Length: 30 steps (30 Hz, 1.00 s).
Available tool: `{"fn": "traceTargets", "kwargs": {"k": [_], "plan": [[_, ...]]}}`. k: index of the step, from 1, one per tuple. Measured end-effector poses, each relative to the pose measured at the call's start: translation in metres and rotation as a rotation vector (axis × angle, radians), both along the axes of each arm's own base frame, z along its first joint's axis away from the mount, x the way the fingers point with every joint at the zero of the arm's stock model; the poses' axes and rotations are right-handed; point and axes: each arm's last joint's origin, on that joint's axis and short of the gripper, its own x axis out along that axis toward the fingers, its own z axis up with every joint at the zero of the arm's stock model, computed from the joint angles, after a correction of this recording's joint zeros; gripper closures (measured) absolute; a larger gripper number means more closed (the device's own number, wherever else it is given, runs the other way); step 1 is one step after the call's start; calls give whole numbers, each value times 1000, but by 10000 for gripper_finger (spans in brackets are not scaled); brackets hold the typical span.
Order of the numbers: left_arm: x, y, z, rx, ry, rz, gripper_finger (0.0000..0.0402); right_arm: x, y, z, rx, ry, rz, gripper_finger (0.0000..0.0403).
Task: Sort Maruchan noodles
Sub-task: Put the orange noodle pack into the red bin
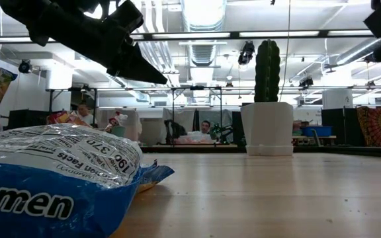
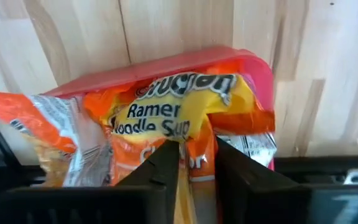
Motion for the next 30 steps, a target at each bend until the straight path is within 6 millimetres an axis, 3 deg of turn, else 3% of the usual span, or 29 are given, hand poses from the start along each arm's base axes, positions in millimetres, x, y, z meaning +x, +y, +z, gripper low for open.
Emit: {"fn": "traceTargets", "kwargs": {"k": [8, 14, 19, 30], "plan": [[0, 0, 0, 0, -1, 0, 363, -2, -1, 38, -29, 40, -95, 302], [0, 0, 0, -1, -4, 0, 363, -1, -1, 49, -29, 33, -178, 336], [0, 0, 0, -1, -4, 0, 363, -4, -2, 35, -55, 72, -157, 388], [0, 0, 0, 0, 0, 0, 363, -5, -3, -28, -19, 38, -112, 394]]}}
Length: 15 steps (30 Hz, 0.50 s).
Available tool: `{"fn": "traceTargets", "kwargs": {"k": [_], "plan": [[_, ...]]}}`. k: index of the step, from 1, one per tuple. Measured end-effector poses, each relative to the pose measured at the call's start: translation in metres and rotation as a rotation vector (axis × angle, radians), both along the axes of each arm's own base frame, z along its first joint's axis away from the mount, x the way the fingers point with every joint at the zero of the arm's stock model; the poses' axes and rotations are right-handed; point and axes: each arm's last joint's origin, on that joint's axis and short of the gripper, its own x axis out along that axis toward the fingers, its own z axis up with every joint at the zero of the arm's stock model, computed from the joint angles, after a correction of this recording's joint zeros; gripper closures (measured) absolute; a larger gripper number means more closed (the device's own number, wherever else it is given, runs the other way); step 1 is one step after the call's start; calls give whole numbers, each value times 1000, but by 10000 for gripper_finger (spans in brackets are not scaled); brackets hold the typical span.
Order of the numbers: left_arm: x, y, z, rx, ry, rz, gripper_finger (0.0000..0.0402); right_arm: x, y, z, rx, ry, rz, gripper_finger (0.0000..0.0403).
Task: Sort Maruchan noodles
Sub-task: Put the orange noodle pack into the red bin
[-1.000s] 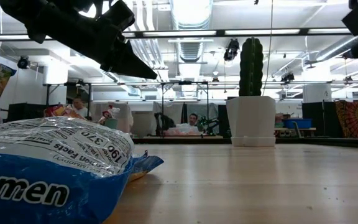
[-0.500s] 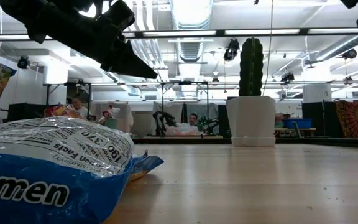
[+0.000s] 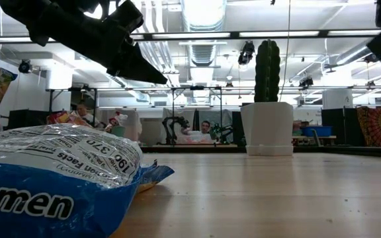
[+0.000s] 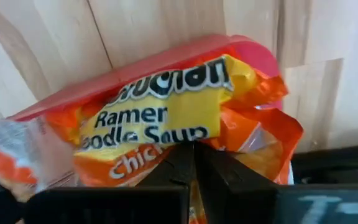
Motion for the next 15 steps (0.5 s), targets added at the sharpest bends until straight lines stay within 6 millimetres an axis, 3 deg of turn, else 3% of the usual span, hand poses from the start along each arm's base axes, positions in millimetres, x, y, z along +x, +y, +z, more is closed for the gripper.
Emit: {"fn": "traceTargets", "kwargs": {"k": [7, 15], "plan": [[0, 0, 0, 0, 0, 0, 363, -3, -2, -6, -7, 13, 3, 394], [0, 0, 0, 0, -1, 0, 363, 1, 0, 22, -21, 12, -21, 394]]}}
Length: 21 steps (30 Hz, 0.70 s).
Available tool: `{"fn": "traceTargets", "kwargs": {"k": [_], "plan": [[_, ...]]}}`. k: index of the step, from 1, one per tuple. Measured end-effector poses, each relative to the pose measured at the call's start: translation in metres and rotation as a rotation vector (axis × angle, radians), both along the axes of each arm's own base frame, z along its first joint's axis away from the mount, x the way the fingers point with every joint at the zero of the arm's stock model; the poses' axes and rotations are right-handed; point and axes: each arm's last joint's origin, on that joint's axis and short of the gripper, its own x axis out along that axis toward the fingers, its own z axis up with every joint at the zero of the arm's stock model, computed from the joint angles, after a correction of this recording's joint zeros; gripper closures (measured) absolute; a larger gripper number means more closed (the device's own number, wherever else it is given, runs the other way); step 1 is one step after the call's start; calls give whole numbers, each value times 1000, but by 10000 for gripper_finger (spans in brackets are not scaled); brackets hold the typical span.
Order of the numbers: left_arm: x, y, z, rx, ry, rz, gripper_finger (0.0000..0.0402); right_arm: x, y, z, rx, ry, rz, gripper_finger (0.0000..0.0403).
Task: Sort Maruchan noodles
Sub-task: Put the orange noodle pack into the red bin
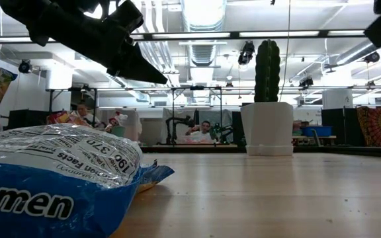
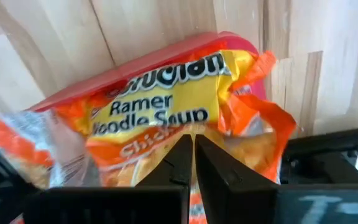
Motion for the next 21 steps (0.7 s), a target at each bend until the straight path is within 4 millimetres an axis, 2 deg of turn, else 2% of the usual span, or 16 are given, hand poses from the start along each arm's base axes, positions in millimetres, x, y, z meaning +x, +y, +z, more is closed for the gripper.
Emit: {"fn": "traceTargets", "kwargs": {"k": [3, 6, 15, 18, 21], "plan": [[0, 0, 0, 0, 0, 0, 363, 1, 1, 7, 0, -1, -27, 394], [0, 0, 0, 0, 0, 0, 363, 0, 0, 4, -7, 9, -39, 394], [0, -1, 0, -4, -1, 0, 363, -6, -3, -34, 6, 4, -14, 394], [-1, -2, 1, -13, -1, -3, 363, -8, -4, -31, -2, 25, -13, 394], [0, -6, 7, -18, 22, -13, 363, -8, -4, -16, -24, 44, -12, 394]]}}
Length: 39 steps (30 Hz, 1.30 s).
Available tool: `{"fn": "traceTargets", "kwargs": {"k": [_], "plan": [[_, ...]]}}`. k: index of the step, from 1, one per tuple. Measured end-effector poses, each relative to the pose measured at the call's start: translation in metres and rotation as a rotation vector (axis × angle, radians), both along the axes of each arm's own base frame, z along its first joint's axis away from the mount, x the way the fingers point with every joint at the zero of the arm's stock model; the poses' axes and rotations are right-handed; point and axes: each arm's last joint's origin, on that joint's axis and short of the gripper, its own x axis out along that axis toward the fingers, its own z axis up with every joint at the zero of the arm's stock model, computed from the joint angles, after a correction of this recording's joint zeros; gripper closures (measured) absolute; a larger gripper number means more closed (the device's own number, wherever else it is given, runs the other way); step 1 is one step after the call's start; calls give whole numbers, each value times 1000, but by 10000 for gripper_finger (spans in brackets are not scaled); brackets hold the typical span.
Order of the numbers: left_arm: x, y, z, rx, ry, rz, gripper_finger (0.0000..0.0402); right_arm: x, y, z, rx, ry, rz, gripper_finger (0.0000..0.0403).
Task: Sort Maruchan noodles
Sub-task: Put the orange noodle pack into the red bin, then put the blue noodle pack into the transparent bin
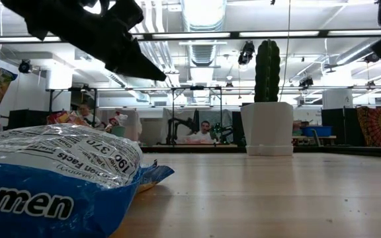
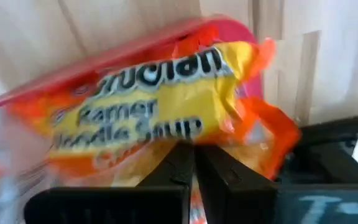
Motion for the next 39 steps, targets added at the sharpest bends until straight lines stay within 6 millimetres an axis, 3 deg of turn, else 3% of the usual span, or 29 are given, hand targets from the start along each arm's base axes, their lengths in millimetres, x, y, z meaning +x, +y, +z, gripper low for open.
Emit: {"fn": "traceTargets", "kwargs": {"k": [5, 10, 15, 21, 30, 34, 39], "plan": [[3, -8, 12, -5, 120, -15, 363, 12, 4, 30, -53, -134, -5, 394], [3, -20, 23, -89, 242, -162, 363, 31, 6, 51, -205, -439, 32, 394], [3, -34, 21, -280, 317, -389, 363, 56, 15, 58, -283, -784, 228, 394], [5, -58, 3, -402, 409, -430, 363, 76, 26, 56, -308, -1050, 458, 394], [36, -86, -18, -607, 561, -514, 364, 83, 18, 54, -483, -1089, 543, 394], [49, -94, -34, -694, 728, -525, 364, 85, 17, 55, -488, -1106, 526, 394], [63, -106, -51, -782, 810, -596, 364, 85, 17, 55, -479, -1107, 521, 394]]}}
